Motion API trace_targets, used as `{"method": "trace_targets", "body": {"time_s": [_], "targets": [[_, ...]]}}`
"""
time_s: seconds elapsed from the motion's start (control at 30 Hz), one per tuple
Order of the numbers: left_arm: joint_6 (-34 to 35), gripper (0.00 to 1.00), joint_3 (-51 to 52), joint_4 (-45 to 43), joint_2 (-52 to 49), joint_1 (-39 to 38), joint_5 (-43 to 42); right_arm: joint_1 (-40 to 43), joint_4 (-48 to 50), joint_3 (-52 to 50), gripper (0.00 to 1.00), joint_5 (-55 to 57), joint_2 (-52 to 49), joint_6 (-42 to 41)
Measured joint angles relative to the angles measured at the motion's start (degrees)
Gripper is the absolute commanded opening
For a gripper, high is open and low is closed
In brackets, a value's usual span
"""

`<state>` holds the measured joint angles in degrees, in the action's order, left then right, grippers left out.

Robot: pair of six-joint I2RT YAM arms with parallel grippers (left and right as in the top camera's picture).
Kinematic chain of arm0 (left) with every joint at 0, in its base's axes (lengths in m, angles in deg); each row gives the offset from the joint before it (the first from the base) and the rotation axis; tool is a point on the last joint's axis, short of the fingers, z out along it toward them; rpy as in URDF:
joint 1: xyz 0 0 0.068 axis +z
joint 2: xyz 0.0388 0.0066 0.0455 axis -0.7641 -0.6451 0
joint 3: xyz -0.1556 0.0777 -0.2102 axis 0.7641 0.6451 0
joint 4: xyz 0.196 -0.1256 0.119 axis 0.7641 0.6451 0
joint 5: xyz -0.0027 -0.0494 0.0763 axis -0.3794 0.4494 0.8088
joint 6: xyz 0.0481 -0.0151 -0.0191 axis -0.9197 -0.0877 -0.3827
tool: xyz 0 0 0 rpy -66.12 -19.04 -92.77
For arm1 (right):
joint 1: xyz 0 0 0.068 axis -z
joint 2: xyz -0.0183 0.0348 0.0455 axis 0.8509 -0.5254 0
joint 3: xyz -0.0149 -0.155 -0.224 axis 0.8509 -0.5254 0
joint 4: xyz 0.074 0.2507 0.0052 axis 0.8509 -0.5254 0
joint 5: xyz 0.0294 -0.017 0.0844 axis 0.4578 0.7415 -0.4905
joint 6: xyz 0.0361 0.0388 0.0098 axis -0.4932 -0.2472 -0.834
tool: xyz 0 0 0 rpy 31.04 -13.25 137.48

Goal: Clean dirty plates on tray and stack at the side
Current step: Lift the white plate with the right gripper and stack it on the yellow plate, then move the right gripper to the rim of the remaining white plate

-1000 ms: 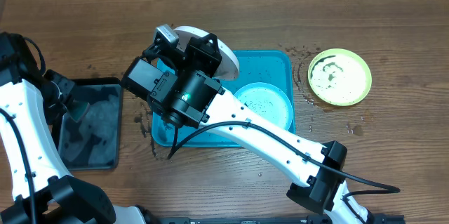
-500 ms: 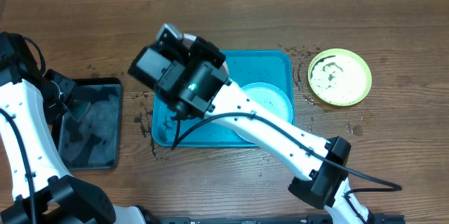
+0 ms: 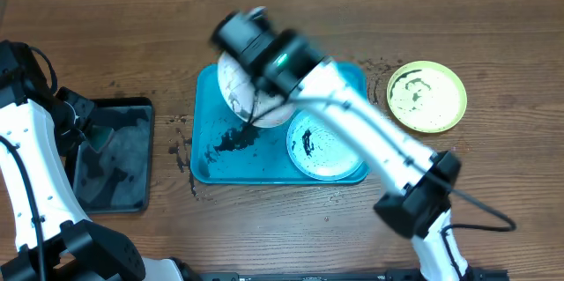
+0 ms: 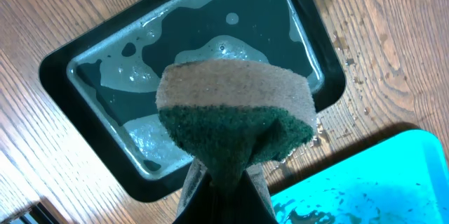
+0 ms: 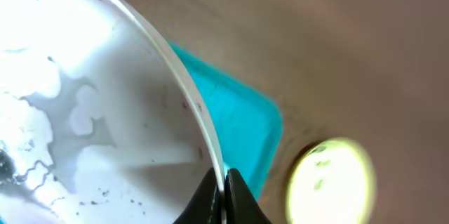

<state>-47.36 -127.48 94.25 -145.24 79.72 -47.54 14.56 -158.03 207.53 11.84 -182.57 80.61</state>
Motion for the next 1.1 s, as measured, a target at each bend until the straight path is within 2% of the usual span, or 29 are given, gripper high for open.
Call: {"method": "trace_targets", "body": {"time_s": [0.13, 0.23, 0.33, 0.47, 0.7, 0.97, 1.0, 1.03, 1.1], "targets": [[-0.02, 0.04, 0.0, 0.0, 0.0, 0.0, -0.02, 13.14, -3.28, 0.0, 0.04, -15.47, -0.04, -4.46], [0.0, 0.04, 0.0, -0.02, 0.0, 0.0, -0.02, 26.84, -7.32, 0.0, 0.04, -26.99, -0.15, -6.25], [0.0, 0.04, 0.0, -0.28, 0.0, 0.0, -0.02, 38.75, -11.8, 0.0, 0.04, -32.89, -0.15, -7.02], [-0.02, 0.04, 0.0, -0.48, 0.0, 0.0, -0.02, 49.16, -12.09, -1.62, 0.04, -36.11, -0.15, -6.86], [0.0, 0.04, 0.0, -0.72, 0.0, 0.0, -0.04, 59.34, -9.81, -13.31, 0.04, -36.17, -0.15, -6.78], [0.0, 0.04, 0.0, -0.9, 0.0, 0.0, -0.04, 63.08, -3.17, -25.31, 0.04, -36.22, -0.15, -6.75], [0.0, 0.04, 0.0, -0.92, 0.0, 0.0, -0.02, 63.1, -2.08, -26.27, 0.06, -36.2, -0.15, -6.78], [0.0, 0.04, 0.02, -0.94, 0.0, 0.0, -0.02, 63.1, -1.25, -27.12, 0.17, -36.2, -0.15, -6.82], [0.0, 0.04, 0.0, -0.94, 0.0, 0.0, -0.02, 63.04, -1.09, -27.82, 0.56, -36.35, -0.15, -6.88]]}}
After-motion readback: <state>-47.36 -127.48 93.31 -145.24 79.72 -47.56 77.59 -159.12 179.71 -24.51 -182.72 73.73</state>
